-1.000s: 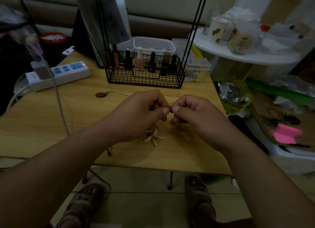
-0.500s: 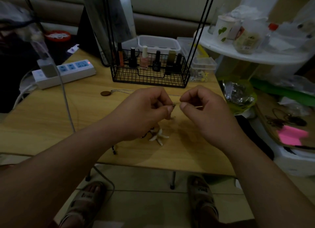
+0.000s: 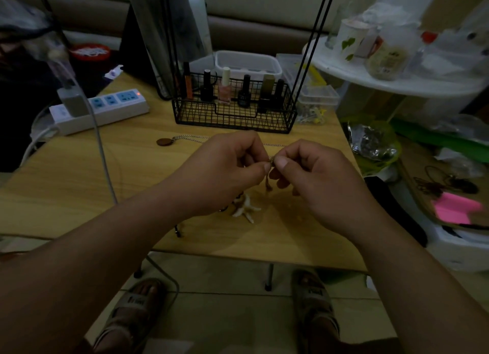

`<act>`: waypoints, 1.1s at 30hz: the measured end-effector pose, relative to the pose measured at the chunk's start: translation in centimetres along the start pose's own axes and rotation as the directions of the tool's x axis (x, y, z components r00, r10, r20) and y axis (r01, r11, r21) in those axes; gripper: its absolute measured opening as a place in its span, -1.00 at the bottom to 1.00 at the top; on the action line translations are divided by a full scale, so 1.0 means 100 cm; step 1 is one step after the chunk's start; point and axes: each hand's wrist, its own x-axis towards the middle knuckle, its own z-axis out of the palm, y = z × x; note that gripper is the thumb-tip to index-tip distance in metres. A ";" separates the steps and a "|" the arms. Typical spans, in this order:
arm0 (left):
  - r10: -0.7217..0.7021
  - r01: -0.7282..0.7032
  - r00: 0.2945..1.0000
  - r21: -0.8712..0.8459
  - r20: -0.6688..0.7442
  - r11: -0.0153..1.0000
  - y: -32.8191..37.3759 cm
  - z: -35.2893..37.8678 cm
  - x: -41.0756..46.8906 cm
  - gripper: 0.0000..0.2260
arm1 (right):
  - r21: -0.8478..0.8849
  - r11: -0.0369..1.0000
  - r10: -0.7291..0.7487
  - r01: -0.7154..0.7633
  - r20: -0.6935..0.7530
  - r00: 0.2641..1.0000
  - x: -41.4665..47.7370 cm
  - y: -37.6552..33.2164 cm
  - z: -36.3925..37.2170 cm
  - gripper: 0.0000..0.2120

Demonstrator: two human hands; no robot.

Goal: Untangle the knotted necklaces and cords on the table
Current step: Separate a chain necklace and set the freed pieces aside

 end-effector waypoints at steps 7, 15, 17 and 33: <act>-0.027 0.027 1.000 -0.023 0.011 0.999 0.005 0.006 -0.001 -0.94 | -0.075 0.996 -0.051 0.048 -0.042 0.998 -0.003 0.001 0.006 -0.90; -0.091 0.102 0.991 -0.115 0.097 0.988 0.010 0.000 -0.003 -0.93 | -0.132 0.987 -0.107 0.097 -0.068 0.992 -0.005 0.001 0.004 -0.90; -0.094 0.106 0.990 -0.117 0.106 0.987 0.009 0.001 -0.003 -0.94 | -0.140 0.985 -0.109 0.098 -0.076 0.991 -0.005 0.001 0.005 -0.89; -0.143 0.147 0.989 -0.156 0.036 0.977 0.011 0.006 -0.003 -0.85 | -0.106 0.990 -0.098 0.088 -0.093 0.991 -0.007 0.004 0.009 -0.91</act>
